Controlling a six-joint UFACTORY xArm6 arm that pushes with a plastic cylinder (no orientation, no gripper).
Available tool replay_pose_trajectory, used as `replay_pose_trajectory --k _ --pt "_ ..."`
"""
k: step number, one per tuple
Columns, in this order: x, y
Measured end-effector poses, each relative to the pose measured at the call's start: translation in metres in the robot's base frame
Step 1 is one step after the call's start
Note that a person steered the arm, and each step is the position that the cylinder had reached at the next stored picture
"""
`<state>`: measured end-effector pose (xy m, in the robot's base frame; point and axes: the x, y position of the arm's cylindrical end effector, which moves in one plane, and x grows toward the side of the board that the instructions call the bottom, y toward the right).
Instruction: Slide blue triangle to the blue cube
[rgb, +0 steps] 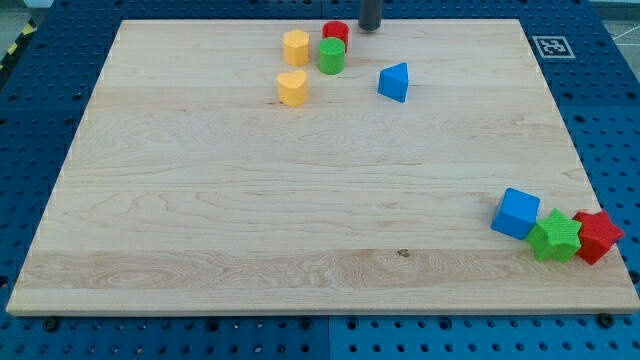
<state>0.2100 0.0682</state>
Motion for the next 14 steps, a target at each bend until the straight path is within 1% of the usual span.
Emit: replay_pose_trajectory --k 4,7,9,10,11,12,13,14 --pt "0.101 0.003" --pt "0.153 0.043" --pt "0.212 0.043" --pt "0.233 0.045" --pt "0.226 0.025" --pt "0.178 0.018" --pt "0.179 0.022" --pt "0.182 0.047"
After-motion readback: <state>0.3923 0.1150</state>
